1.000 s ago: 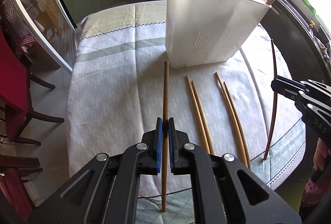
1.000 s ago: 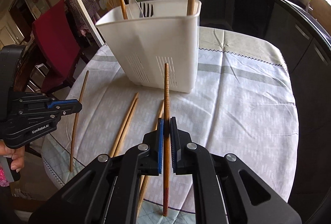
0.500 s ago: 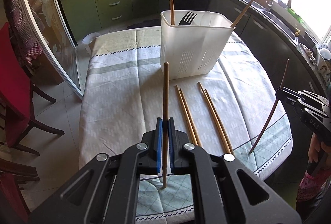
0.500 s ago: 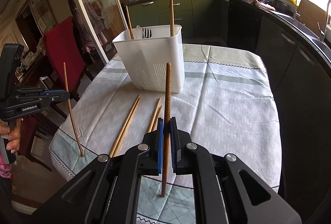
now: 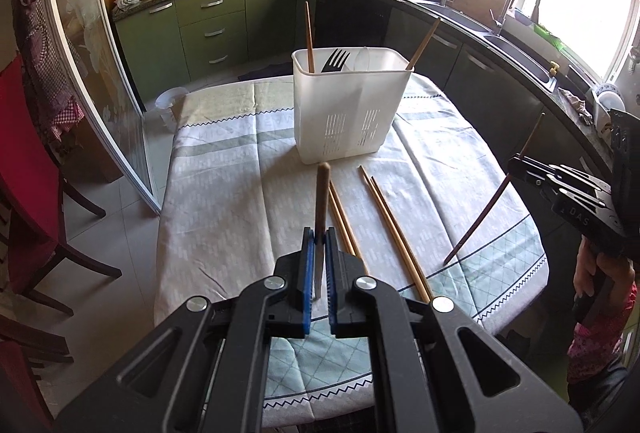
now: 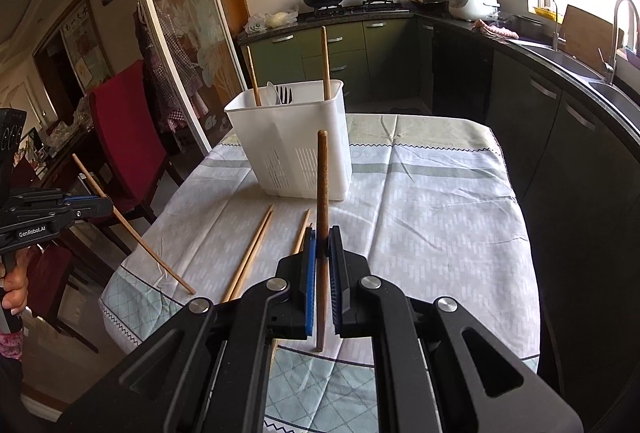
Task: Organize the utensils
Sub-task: 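Lift the held chopstick upright toward the caddy with the left tool while the right tool does likewise, then drop the chopstick into the caddy with the left tool while the right tool drops its chopstick in, then lower the left tool onto a wooden chopstick and close it while the right tool approaches another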
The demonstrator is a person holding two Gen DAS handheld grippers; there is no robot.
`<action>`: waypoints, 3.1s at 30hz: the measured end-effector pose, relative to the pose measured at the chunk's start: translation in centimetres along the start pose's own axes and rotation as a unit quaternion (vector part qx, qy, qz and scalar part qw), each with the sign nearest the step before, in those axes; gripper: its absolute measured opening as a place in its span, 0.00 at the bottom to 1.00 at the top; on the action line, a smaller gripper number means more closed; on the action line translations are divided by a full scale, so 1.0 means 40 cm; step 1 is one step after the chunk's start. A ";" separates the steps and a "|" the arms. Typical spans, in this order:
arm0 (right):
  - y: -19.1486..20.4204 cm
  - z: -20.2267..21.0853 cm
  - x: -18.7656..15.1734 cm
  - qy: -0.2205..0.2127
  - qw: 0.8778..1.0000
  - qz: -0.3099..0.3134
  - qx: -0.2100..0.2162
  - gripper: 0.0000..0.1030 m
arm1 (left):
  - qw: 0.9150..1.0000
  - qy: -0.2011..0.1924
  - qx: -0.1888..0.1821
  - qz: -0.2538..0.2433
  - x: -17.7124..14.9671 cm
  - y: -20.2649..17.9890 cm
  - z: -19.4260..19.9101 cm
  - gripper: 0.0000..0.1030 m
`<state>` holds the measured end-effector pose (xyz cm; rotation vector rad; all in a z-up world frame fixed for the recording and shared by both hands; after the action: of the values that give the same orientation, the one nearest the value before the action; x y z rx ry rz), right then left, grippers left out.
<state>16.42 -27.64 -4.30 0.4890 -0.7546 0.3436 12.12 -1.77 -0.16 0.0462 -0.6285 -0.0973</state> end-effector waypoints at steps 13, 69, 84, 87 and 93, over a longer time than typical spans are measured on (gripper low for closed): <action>0.005 -0.002 0.000 0.004 1.000 0.005 0.005 0.07 | 1.000 0.003 -0.008 -0.006 0.012 -0.016 -0.007 0.06; 0.044 -0.215 0.487 -0.042 0.997 0.052 -0.025 0.17 | 1.000 -0.018 0.003 0.014 0.480 -0.037 -0.171 0.11; -0.082 -0.003 0.056 -0.025 0.998 -0.044 0.042 0.34 | 0.993 0.115 -0.012 0.009 0.151 -0.056 -0.270 0.43; -0.139 -0.030 -0.030 -0.006 0.995 -0.090 0.052 0.34 | 0.986 0.167 -0.010 0.015 0.090 -0.072 -0.366 0.42; -0.195 -0.064 -0.120 0.009 0.989 -0.134 0.057 0.34 | 0.980 0.201 0.010 0.011 0.050 -0.109 -0.469 0.35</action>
<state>18.21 -33.38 -11.67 0.6869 -0.6438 0.1409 24.45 -6.07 -14.46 0.0761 -0.2261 -0.0574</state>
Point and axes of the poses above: each gripper's, at about its wrist camera, not at the fingertips, and z roughly against the way its jaws point, y to its left, x to its top, the point moved 2 cm from there along -z, roughly the way its jaws point, and after that the axes turned 10 degrees about x, right-handed, at the moved point
